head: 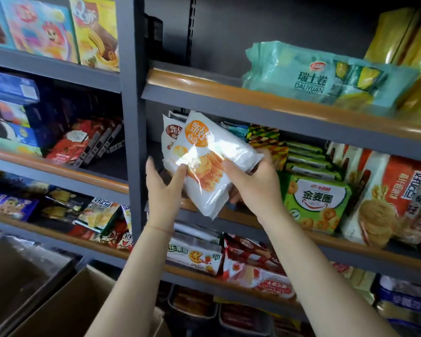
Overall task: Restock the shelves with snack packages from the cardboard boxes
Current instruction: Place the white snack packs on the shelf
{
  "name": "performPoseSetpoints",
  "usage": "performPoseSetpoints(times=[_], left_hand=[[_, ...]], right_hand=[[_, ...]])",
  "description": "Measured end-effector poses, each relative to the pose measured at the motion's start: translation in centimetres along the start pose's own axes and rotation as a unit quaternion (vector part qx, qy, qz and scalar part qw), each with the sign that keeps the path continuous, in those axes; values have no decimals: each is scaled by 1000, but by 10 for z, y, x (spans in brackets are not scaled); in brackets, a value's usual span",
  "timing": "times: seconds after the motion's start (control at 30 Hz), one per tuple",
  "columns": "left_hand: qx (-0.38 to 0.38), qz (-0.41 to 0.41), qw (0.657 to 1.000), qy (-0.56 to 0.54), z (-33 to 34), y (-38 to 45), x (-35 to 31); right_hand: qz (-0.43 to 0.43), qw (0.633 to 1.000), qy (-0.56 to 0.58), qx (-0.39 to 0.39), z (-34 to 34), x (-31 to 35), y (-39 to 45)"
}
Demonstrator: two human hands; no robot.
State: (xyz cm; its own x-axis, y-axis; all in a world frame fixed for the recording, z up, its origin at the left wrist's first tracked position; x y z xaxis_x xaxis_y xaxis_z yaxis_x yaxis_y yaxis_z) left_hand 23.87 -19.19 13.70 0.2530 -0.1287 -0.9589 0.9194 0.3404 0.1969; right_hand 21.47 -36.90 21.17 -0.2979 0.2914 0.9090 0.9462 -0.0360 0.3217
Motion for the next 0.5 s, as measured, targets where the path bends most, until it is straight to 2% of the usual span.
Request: performPoseSetpoints(times=[0.07, 0.13, 0.23, 0.4, 0.5], left_hand=[[22, 104, 991, 82, -3, 3, -2], [60, 152, 978, 126, -7, 11, 3], [88, 125, 978, 143, -11, 23, 8], [93, 116, 975, 164, -14, 44, 10], [129, 71, 972, 184, -12, 57, 15]], right_hand=[[9, 999, -33, 6, 19, 9, 18], [20, 998, -63, 25, 41, 16, 35], [27, 992, -107, 64, 70, 28, 62], [69, 975, -190, 92, 109, 31, 115], [90, 961, -239, 104, 125, 27, 140]])
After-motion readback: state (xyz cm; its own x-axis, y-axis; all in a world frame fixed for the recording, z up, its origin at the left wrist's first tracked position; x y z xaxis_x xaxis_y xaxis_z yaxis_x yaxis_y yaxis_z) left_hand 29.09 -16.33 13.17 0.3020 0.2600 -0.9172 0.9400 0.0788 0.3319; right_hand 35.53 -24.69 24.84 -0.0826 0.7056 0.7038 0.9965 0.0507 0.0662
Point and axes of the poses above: each hand's wrist, its own y-axis towards the middle knuckle, its own z-axis out of the palm, x = y × z, the point moved 2 cm from there along y, towards the middle knuckle, and after that the axes turned 5 degrees about x, right-handed, at the moved point
